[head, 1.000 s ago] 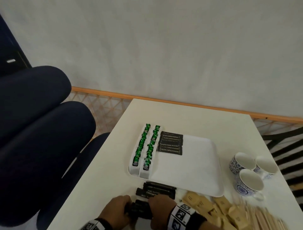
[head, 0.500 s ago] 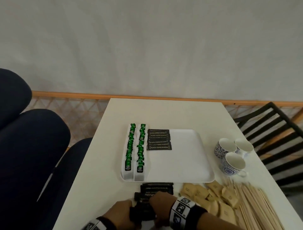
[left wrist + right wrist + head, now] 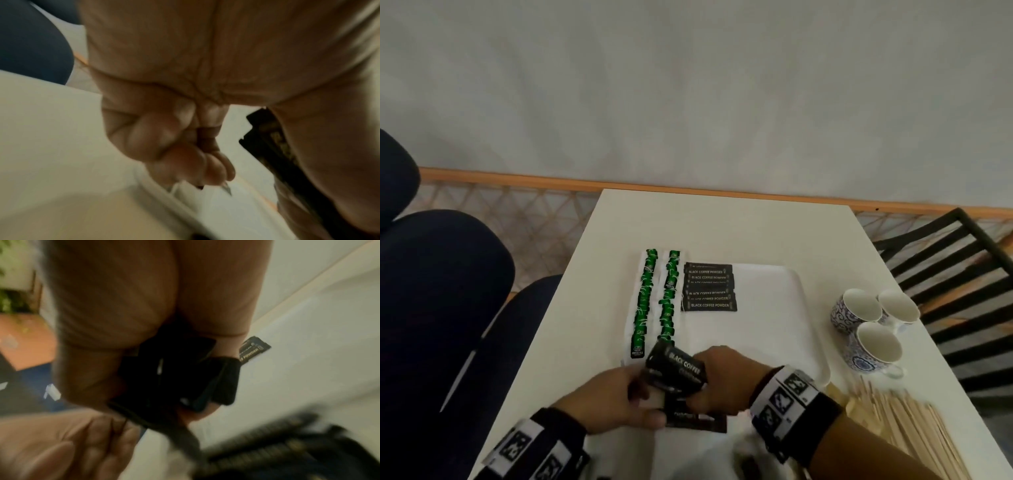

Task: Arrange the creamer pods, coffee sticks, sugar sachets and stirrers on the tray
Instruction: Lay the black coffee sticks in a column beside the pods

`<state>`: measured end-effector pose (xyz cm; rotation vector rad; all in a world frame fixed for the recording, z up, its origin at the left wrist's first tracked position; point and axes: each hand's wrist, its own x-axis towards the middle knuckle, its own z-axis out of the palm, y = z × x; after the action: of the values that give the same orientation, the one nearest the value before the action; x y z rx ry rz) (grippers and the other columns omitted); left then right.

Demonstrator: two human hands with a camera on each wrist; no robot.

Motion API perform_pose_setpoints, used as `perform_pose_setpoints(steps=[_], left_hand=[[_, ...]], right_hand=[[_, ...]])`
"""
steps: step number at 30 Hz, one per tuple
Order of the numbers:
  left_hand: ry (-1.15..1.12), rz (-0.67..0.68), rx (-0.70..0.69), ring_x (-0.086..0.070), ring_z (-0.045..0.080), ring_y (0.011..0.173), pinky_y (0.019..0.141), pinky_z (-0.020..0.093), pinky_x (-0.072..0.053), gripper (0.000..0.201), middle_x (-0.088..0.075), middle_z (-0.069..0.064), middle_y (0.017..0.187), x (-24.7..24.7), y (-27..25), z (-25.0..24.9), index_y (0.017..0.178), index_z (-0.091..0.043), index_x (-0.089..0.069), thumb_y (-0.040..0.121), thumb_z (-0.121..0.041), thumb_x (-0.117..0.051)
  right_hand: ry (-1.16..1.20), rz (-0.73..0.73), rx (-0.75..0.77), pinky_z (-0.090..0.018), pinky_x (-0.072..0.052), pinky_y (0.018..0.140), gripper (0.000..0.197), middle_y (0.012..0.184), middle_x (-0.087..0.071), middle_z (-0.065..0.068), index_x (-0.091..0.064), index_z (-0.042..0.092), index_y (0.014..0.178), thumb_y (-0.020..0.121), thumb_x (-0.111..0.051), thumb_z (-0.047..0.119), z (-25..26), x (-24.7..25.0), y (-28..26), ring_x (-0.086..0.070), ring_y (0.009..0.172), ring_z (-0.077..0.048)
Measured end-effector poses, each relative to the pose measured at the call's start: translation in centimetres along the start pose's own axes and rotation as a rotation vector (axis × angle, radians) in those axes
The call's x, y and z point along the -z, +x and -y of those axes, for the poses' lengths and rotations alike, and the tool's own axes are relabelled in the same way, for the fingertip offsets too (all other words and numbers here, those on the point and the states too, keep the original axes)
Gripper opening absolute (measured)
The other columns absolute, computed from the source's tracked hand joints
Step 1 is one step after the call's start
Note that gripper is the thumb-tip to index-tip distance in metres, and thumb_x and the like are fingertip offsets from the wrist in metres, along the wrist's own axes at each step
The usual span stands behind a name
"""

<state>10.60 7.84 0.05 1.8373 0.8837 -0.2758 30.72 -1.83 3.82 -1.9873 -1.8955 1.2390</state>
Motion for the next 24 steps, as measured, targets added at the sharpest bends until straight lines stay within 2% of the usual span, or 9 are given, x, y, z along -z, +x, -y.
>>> perform_pose_setpoints(steps=[3,6,9,12,16,18,20,22,24], left_hand=[[-0.416,0.038,-0.152,-0.062,0.031,0.106,0.094,0.049,-0.050,0.086,-0.061,0.016,0.119,0.7,1.4,-1.7,0.126,-0.021,-0.052,0.054,-0.047,-0.090],[-0.965,0.149,-0.165,-0.061,0.036,0.109,0.081,0.046,-0.055,0.092,-0.059,0.019,0.129,0.5,2.8,-3.5,0.132,-0.020,-0.051,0.052,-0.032,-0.093],[-1.237,0.138,-0.166,-0.063,0.033,0.106,0.079,0.043,-0.056,0.068,-0.061,0.016,0.129,0.3,3.6,-5.6,0.128,-0.026,-0.060,0.065,-0.030,-0.085],[-1.308,0.045,-0.091,-0.063,0.035,0.098,0.082,0.051,-0.053,0.040,-0.063,0.018,0.123,0.2,4.3,-6.3,0.123,-0.024,-0.064,0.083,-0.028,-0.062],[-1.379,-0.061,0.004,-0.069,0.030,0.083,0.068,0.047,-0.056,0.035,-0.070,0.016,0.102,-0.1,4.8,-6.5,0.112,-0.017,-0.070,0.080,-0.025,-0.059],[-1.409,-0.112,0.029,-0.070,0.030,0.078,0.068,0.046,-0.057,0.030,-0.071,0.016,0.096,-0.1,4.9,-6.5,0.102,-0.014,-0.074,0.078,-0.025,-0.061],[-1.433,-0.148,0.030,-0.069,0.034,0.083,0.082,0.052,-0.055,0.030,-0.070,0.021,0.101,0.3,4.9,-6.3,0.101,-0.008,-0.074,0.078,-0.023,-0.061],[-1.412,-0.151,0.047,-0.068,0.038,0.088,0.086,0.053,-0.052,0.036,-0.067,0.027,0.106,0.6,4.9,-6.1,0.108,0.001,-0.070,0.082,-0.022,-0.058],[-1.371,-0.147,0.079,-0.067,0.042,0.092,0.084,0.053,-0.053,0.039,-0.065,0.030,0.110,0.7,4.9,-5.9,0.112,0.005,-0.066,0.085,-0.021,-0.057]], right_hand=[[0.278,-0.012,0.033,-0.025,-0.048,0.069,0.015,0.072,-0.062,0.007,-0.061,0.029,0.070,0.076,-0.073,0.022,0.2,3.1,1.1,-0.059,0.070,-0.011],[0.499,0.035,0.095,-0.032,-0.052,0.078,0.012,0.081,-0.067,-0.002,-0.069,0.026,0.083,0.075,-0.071,0.019,0.8,4.0,2.4,-0.063,0.079,-0.016],[0.521,0.045,0.100,-0.046,-0.052,0.093,0.026,0.102,-0.068,-0.017,-0.067,0.014,0.101,0.077,-0.066,0.025,1.1,3.7,4.0,-0.066,0.098,-0.029],[0.277,-0.009,0.107,-0.041,-0.050,0.094,0.029,0.109,-0.067,-0.012,-0.061,0.016,0.110,0.091,-0.058,0.038,0.8,3.8,4.5,-0.063,0.102,-0.023],[0.116,-0.085,0.128,-0.039,-0.051,0.084,0.042,0.106,-0.063,-0.012,-0.047,0.014,0.123,0.097,-0.044,0.047,0.0,3.3,4.8,-0.061,0.095,-0.025],[0.121,-0.141,0.133,-0.042,-0.052,0.079,0.043,0.097,-0.062,-0.010,-0.052,0.013,0.112,0.093,-0.046,0.052,-0.5,2.9,5.2,-0.061,0.086,-0.025],[0.203,-0.253,0.122,-0.038,-0.050,0.073,0.035,0.087,-0.062,-0.006,-0.059,0.013,0.095,0.089,-0.057,0.047,-1.0,3.0,5.6,-0.059,0.076,-0.020],[0.244,-0.378,0.089,-0.028,-0.047,0.067,0.021,0.078,-0.060,0.002,-0.060,0.018,0.083,0.086,-0.066,0.038,-1.7,3.2,5.8,-0.055,0.069,-0.011],[0.226,-0.391,0.067,-0.016,-0.042,0.060,0.017,0.073,-0.057,0.009,-0.058,0.024,0.075,0.086,-0.067,0.034,-2.2,3.4,5.9,-0.052,0.064,-0.003]])
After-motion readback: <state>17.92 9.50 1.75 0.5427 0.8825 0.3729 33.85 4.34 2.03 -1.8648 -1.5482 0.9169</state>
